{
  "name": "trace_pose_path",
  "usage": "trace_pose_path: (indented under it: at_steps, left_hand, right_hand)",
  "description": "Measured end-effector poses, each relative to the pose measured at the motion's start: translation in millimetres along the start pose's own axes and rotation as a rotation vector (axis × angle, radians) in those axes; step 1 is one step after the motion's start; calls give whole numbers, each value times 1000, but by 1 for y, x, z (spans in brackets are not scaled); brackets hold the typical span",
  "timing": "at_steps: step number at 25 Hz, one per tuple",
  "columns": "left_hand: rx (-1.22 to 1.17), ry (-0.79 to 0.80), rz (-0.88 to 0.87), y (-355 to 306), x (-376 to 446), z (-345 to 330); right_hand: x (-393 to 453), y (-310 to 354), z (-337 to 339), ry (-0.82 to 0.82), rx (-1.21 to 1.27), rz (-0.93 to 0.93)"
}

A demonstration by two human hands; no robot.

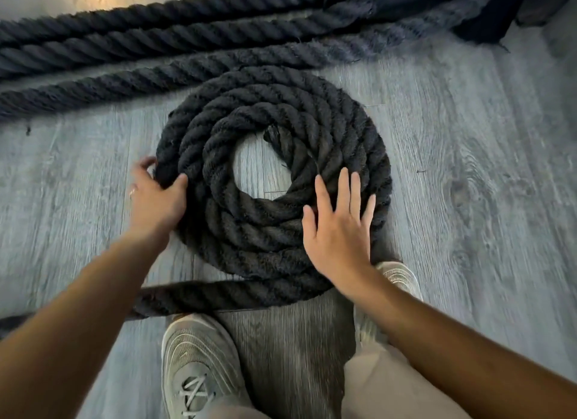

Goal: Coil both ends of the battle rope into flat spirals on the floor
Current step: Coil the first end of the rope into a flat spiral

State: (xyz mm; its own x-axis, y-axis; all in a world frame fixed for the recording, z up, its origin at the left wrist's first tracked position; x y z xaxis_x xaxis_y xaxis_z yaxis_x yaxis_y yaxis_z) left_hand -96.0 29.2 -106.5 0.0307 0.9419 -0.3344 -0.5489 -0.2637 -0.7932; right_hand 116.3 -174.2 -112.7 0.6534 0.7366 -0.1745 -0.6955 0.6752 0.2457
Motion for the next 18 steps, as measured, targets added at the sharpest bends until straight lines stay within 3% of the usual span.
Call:
trace_pose_path:
  at_steps: [6, 11, 14, 18]
  left_hand:
    - [-15, 208, -5, -29, 60, 3]
    - [12, 110, -48, -10, 25, 18]
    - [36, 53, -57, 2, -25, 19]
    - [274, 96, -73, 17, -75, 19]
  right_hand:
    - [-11, -4, -6, -36, -37, 63]
    - [33, -26, 9, 23, -88, 252]
    - [86, -45, 29, 54, -251, 372]
    - [132, -49, 52, 61, -446, 124]
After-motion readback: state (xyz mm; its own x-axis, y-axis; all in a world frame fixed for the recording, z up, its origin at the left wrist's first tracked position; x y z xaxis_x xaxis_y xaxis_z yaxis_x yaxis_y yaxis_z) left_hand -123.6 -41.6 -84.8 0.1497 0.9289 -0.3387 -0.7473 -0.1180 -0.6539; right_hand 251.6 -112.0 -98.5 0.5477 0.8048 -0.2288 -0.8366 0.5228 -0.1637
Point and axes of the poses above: each hand's wrist, its own x-axis towards the middle knuckle, its own z-axis out of the back of the hand, y = z × x, the point moved 2 cm from there along x, towards the middle knuckle, and after that the axes turned 6 degrees about -z, right-handed, at the moved point
